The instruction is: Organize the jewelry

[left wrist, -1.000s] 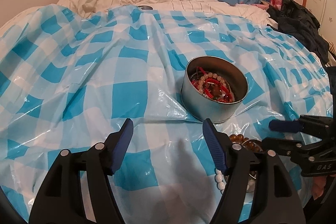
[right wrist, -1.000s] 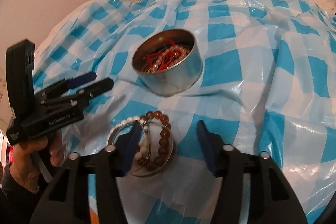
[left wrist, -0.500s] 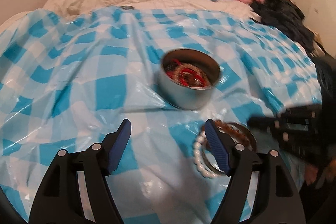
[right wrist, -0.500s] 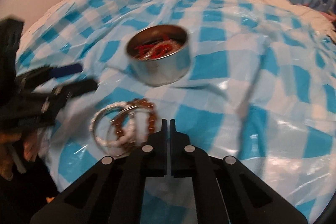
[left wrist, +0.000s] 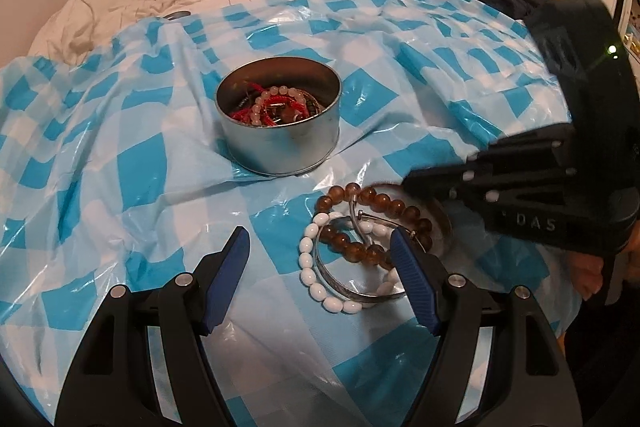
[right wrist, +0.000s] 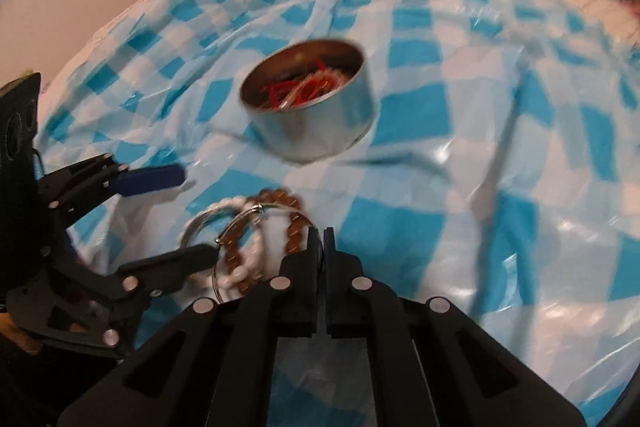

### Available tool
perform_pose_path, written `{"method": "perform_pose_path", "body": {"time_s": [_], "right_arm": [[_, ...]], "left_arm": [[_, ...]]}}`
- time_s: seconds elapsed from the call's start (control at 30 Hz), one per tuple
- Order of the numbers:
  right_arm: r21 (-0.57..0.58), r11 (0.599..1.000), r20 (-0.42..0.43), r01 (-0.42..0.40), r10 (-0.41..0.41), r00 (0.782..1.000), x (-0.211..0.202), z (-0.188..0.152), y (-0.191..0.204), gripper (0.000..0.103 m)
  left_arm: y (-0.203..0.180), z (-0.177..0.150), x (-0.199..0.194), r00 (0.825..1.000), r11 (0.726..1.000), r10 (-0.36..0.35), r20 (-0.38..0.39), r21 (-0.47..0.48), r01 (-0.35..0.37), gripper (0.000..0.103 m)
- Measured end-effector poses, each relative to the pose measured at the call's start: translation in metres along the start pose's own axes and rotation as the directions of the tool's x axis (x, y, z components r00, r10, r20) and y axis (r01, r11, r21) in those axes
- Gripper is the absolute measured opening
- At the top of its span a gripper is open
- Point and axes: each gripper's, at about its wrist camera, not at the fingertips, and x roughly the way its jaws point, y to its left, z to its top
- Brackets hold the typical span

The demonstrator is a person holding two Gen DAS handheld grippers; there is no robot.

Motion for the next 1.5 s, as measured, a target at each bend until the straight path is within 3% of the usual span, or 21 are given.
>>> {"method": "perform_pose_path", "body": {"time_s": [0.27, 0.37, 0.43, 0.57, 0.6, 0.67, 0.73, 0.77, 0.83, 0.97, 1.03, 1.13, 1.2, 1.23, 1.3, 1.5], "right_arm": [[0.063, 0.990, 0.067, 0.123, -0.127, 0.990, -0.008, 0.008, -0.030, 0.002], [0.094, 0.990, 0.029, 0.107, -0.110, 0.993, 0.000, 0.007, -0.038, 0.002], [0.096, 0.990, 0.028, 0.102, -0.105, 0.994, 0.002, 0.007, -0.038, 0.002], [0.102, 0.992, 0.036, 0.075, -0.079, 0.996, 0.001, 0.008, -0.037, 0.002], [0.109, 0.993, 0.038, 0.054, -0.058, 0.998, 0.000, 0.008, -0.038, 0.002], [0.122, 0.992, 0.041, 0.013, -0.018, 0.999, -0.001, 0.008, -0.039, 0.003], [0.128, 0.992, 0.035, -0.009, 0.005, 0.999, 0.000, 0.009, -0.037, 0.026], [0.124, 0.992, 0.034, -0.016, 0.012, 0.999, 0.001, 0.008, -0.035, 0.050], [0.086, 0.996, 0.036, -0.003, 0.000, 0.999, 0.001, 0.007, -0.027, 0.053], [0.008, 0.998, 0.014, 0.060, -0.060, 0.998, 0.008, 0.005, -0.016, 0.053], [-0.021, 0.997, 0.009, 0.075, -0.075, 0.997, 0.011, 0.003, -0.013, 0.049], [-0.058, 0.995, 0.007, 0.085, -0.085, 0.996, 0.012, 0.001, -0.008, 0.018], [-0.060, 0.995, 0.009, 0.081, -0.081, 0.997, 0.012, 0.001, -0.008, 0.009], [-0.059, 0.995, 0.015, 0.083, -0.083, 0.996, 0.012, 0.001, -0.009, 0.007], [-0.044, 0.995, 0.038, 0.092, -0.090, 0.995, 0.008, 0.002, -0.011, 0.005], [-0.010, 0.994, 0.084, 0.113, -0.112, 0.990, 0.001, 0.006, -0.018, 0.005]], "left_arm": [[0.006, -0.002, 0.006, 1.000, 1.000, -0.011, -0.002, -0.018, 0.011, 0.066], [0.004, -0.001, 0.012, 1.000, 1.000, -0.008, -0.015, 0.006, 0.008, 0.038], [0.003, -0.001, 0.015, 1.000, 1.000, -0.002, -0.018, 0.022, 0.002, 0.014], [0.014, 0.003, 0.013, 1.000, 1.000, 0.027, 0.004, -0.011, -0.027, 0.007], [0.019, 0.004, 0.011, 0.999, 0.999, 0.032, 0.015, -0.030, -0.031, 0.002], [0.029, 0.006, 0.007, 0.999, 0.997, 0.025, 0.034, -0.078, -0.022, 0.002], [0.036, 0.007, 0.005, 0.999, 0.994, 0.028, 0.044, -0.105, -0.023, 0.002], [0.038, 0.007, 0.006, 0.999, 0.994, 0.032, 0.040, -0.109, -0.027, 0.002], [0.040, 0.006, 0.009, 0.999, 0.992, 0.042, 0.030, -0.118, -0.038, 0.002], [0.044, 0.003, 0.018, 0.999, 0.989, 0.039, -0.019, -0.144, -0.041, 0.008], [0.046, 0.002, 0.022, 0.999, 0.987, 0.031, -0.028, -0.159, -0.035, 0.032], [0.046, 0.000, 0.028, 0.999, 0.985, 0.020, -0.040, -0.168, -0.026, 0.039], [0.042, -0.001, 0.029, 0.998, 0.989, 0.031, -0.047, -0.144, -0.037, 0.035], [0.042, -0.001, 0.029, 0.998, 0.990, 0.032, -0.045, -0.138, -0.038, 0.016], [0.042, 0.000, 0.025, 0.998, 0.991, 0.046, -0.035, -0.126, -0.050, 0.003], [0.058, 0.005, 0.008, 0.994, 0.977, 0.102, 0.040, -0.191, -0.093, 0.002]]}}
